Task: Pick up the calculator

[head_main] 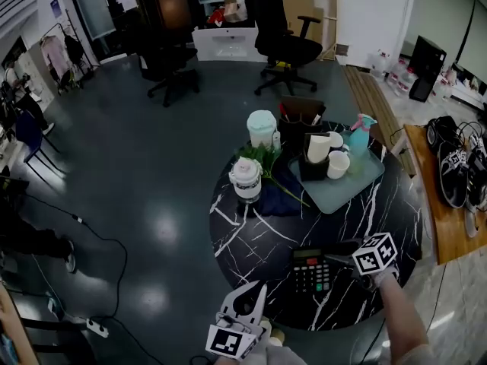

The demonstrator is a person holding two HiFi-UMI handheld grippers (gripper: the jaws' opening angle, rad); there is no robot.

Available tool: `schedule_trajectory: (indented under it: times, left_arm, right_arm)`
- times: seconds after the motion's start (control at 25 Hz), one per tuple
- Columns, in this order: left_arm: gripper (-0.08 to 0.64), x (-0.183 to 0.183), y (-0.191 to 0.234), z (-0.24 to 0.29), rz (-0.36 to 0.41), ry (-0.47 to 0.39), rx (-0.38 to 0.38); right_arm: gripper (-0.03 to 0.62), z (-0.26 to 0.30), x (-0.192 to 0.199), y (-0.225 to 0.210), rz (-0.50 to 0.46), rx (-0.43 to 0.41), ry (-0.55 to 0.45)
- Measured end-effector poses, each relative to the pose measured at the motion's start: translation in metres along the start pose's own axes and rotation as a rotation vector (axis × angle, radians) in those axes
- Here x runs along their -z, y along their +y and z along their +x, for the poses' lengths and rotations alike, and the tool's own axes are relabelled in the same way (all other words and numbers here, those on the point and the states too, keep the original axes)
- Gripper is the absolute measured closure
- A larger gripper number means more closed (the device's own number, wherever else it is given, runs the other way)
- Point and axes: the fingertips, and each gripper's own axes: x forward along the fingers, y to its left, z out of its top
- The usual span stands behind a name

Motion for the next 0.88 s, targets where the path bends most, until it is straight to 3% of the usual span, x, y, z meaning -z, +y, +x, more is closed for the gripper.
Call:
schedule_trajectory:
  times: [0.2,0.48,0.56,0.76,0.88]
  left_arm:
    - [0.552,0.011,0.011,-0.002,0.013,0.012,-0.028]
    - [0.552,0.021,0.015,-0.007,0.017,0.024,-0.042]
    - [0.552,0.022,0.015,-0.008,0.012,0.028,-0.043]
    - [0.552,0.024,0.019,-0.012,-0.016,0.035,-0.063]
    - [0.552,0.026,0.025,-0.016,0.001,0.032,-0.078]
  right_arm:
    - [0.44,0.013,-0.002,0.002,0.051,-0.153,0.089]
    - [0.442,0.018,-0.013,0.005,0.182,-0.313,0.124]
    - [0.442,0.021,-0.013,0.007,0.205,-0.338,0.141]
    - [0.444,0.025,-0.008,0.011,0.157,-0.333,0.192]
    - [0.481,0.026,-0.006,0.014,0.154,-0.342,0.185]
